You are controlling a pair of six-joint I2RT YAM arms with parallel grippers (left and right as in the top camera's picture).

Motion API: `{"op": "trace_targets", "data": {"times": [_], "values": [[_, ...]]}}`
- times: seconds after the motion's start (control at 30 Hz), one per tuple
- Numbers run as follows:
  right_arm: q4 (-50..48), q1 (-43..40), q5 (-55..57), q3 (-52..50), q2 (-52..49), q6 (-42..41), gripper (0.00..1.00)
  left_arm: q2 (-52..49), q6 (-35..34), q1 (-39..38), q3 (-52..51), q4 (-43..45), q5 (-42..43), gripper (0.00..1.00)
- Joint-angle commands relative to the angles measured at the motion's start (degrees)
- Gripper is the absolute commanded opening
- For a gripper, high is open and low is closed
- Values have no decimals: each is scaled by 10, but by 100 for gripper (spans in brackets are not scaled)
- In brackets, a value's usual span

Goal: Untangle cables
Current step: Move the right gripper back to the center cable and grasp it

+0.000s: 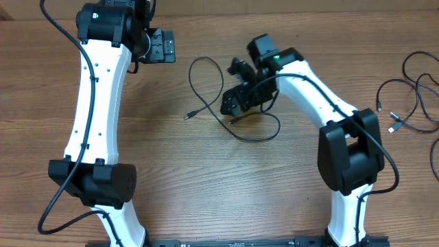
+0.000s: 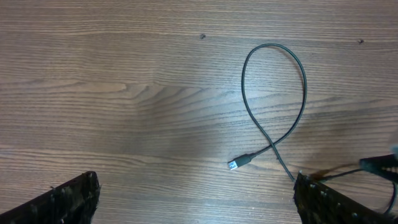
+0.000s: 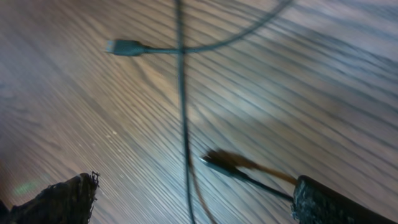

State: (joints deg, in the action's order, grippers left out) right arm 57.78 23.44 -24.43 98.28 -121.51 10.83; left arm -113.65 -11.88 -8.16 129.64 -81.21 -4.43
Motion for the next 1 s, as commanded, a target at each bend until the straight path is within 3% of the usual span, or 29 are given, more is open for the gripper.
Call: {"op": "trace_targets", "data": {"times": [0.0,0.47,0.63,0.87,0.97], "values": [[-21,27,4,3,-2,15,100,-3,-3,-1,2,0,7,99],[-105,88,28,3,-37,14,100,-3,-4,-1,2,0,6,99],[-128,88,43,3,-50,15,93,-3,-4,-1,2,0,7,100],[-140,88,71,3,-84,50,92,-4,-4,-1,2,0,7,99],[-153,88,73,3,-93,60,84,-3,-4,-1,2,0,7,100]]}}
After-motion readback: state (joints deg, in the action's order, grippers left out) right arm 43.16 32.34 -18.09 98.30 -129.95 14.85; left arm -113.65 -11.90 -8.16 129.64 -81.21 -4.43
